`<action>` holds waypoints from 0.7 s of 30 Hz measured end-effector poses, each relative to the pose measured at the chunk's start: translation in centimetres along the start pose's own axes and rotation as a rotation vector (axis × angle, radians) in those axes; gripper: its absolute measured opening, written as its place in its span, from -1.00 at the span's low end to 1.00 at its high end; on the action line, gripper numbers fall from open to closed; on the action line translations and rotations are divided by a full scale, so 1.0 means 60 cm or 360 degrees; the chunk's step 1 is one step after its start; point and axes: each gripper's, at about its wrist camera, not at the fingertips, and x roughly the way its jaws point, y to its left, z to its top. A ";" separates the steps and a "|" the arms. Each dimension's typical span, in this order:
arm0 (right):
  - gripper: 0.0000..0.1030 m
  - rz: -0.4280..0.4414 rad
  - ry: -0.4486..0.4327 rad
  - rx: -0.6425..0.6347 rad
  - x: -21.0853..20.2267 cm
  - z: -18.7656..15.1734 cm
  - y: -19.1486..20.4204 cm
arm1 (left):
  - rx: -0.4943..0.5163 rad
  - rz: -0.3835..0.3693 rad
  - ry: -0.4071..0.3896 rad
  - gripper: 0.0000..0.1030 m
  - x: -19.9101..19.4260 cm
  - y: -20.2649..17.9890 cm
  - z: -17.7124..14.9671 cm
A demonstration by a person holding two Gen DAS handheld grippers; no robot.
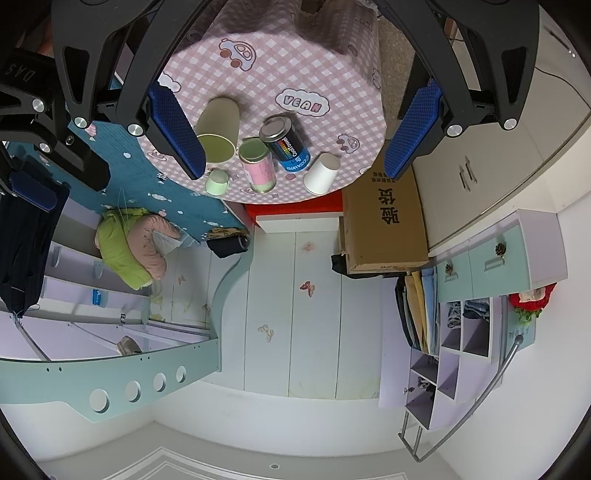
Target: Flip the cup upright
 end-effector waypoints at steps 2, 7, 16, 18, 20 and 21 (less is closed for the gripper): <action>0.87 -0.0002 0.0001 0.0006 0.003 0.002 -0.002 | 0.0003 0.0003 0.0004 0.89 0.003 0.000 0.004; 0.87 -0.0002 0.0004 0.0009 0.005 0.003 -0.002 | 0.0004 0.0003 0.0002 0.89 0.004 -0.001 0.004; 0.87 -0.0002 0.0003 0.0009 0.006 0.003 -0.002 | 0.0008 0.0012 -0.0001 0.89 0.010 -0.002 0.008; 0.87 0.0000 0.0005 0.0011 0.006 0.003 -0.003 | 0.0005 0.0008 0.0005 0.89 0.014 -0.001 0.009; 0.87 0.0003 0.0007 0.0013 0.008 0.003 -0.002 | 0.0005 0.0011 0.0003 0.89 0.017 -0.001 0.007; 0.87 0.0004 0.0008 0.0013 0.009 0.002 -0.001 | 0.0006 0.0016 0.0003 0.89 0.019 -0.001 0.009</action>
